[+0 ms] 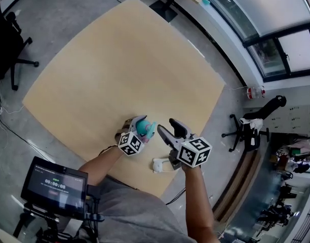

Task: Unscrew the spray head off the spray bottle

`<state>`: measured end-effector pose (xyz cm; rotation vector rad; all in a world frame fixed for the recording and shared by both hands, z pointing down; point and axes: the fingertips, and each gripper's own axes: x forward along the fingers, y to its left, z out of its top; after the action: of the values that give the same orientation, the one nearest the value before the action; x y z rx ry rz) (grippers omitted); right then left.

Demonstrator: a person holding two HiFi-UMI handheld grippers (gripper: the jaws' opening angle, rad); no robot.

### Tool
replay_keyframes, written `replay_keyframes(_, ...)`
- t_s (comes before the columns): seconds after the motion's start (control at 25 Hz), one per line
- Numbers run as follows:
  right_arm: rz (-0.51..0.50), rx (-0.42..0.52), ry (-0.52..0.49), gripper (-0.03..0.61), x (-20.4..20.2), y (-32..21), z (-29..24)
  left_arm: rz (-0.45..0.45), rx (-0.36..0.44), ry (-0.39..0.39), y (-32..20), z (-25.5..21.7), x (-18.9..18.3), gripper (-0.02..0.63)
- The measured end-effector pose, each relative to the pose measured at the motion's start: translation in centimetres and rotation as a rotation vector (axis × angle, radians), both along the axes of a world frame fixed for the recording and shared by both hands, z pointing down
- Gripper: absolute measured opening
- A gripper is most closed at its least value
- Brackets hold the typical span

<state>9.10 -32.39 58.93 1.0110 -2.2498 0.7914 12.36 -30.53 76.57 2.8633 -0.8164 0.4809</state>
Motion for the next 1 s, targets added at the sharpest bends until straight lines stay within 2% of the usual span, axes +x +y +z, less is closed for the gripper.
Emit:
replay_keyframes(0.04, 0.116, -0.016, -0.078, 0.249, -0.3, -0.1, -0.1, -0.028, 0.0, -0.005, -0.1, 0.0, -0.2, 0.376)
replay_keyframes(0.08, 0.145, -0.029, -0.064, 0.249, -0.8, 0.1, 1.0, -0.053, 0.001, -0.011, -0.2, 0.0, -0.4, 0.376)
replay_keyframes(0.12, 0.105, -0.053, 0.011, 0.249, -1.6, 0.8, 2.7, -0.073, 0.002, -0.017, -0.3, 0.0, -0.6, 0.376)
replay_keyframes(0.28, -0.206, -0.213, 0.322, 0.246, -4.3, 3.5, 8.6, -0.082, -0.003, -0.019, -0.1, 0.3, -1.0, 0.376)
replay_keyframes(0.32, -0.311, -0.204, 0.42, 0.193, -4.3, 3.6, 8.9, -0.066, -0.001, -0.017, -0.1, 0.3, -1.0, 0.376)
replay_keyframes(0.36, -0.466, -0.16, 0.543, 0.121, -4.3, 3.7, 9.2, -0.042, 0.004, -0.017, 0.0, 0.4, -1.0, 0.376)
replay_keyframes(0.4, -0.676, -0.086, 0.672, 0.094, -4.3, 4.0, 9.3, -0.013, 0.007, -0.014, 0.2, 0.5, -1.0, 0.376)
replay_keyframes(0.48, -1.186, 0.113, 0.888, 0.094, -4.8, 5.2, 9.6, 0.051, -0.001, 0.002, 0.4, 0.5, -0.9, 0.376)
replay_keyframes(0.52, -1.413, 0.204, 0.959, 0.094, -4.9, 5.8, 9.8, 0.079, -0.007, 0.008, 0.5, 0.6, -0.9, 0.376)
replay_keyframes(0.56, -1.574, 0.265, 0.997, 0.095, -4.9, 6.3, 10.1, 0.1, -0.011, 0.012, 0.5, 0.6, -0.9, 0.376)
replay_keyframes(0.6, -1.66, 0.294, 1.003, 0.095, -4.9, 6.5, 10.4, 0.113, -0.015, 0.013, 0.6, 0.7, -0.9, 0.376)
replay_keyframes(0.64, -1.681, 0.302, 0.987, 0.095, -4.8, 6.5, 10.4, 0.119, -0.018, 0.012, 0.6, 0.8, -0.9, 0.376)
replay_keyframes(0.68, -1.644, 0.298, 0.964, 0.095, -4.6, 6.1, 10.2, 0.121, -0.021, 0.01, 0.6, 0.9, -0.8, 0.376)
replay_keyframes(0.72, -1.554, 0.286, 0.94, 0.105, -4.3, 5.4, 9.6, 0.119, -0.023, 0.009, 0.5, 0.9, -0.7, 0.376)
replay_keyframes(0.76, -1.419, 0.272, 0.911, 0.129, -3.9, 4.4, 8.6, 0.115, -0.025, 0.008, 0.5, 0.8, -0.5, 0.376)
replay_keyframes(0.8, -1.241, 0.257, 0.862, 0.182, -3.5, 3.3, 7.2, 0.109, -0.026, 0.009, 0.4, 0.7, -0.2, 0.376)
replay_keyframes(0.84, -1.021, 0.246, 0.778, 0.224, -3.1, 2.0, 5.4, 0.102, -0.026, 0.009, 0.3, 0.6, -0.1, 0.376)
replay_keyframes(0.88, -0.761, 0.237, 0.656, 0.24, -2.6, 0.8, 3.4, 0.091, -0.025, 0.01, 0.1, 0.5, 0.0, 0.376)
replay_keyframes(0.96, -0.234, 0.199, 0.385, 0.245, -1.4, -1.0, 0.4, 0.064, -0.026, 0.012, 0.0, 0.4, 0.0, 0.376)
replay_keyframes(1.0, -0.056, 0.161, 0.291, 0.245, -0.9, -1.0, 0.4, 0.047, -0.027, 0.013, 0.0, 0.4, -0.1, 0.376)
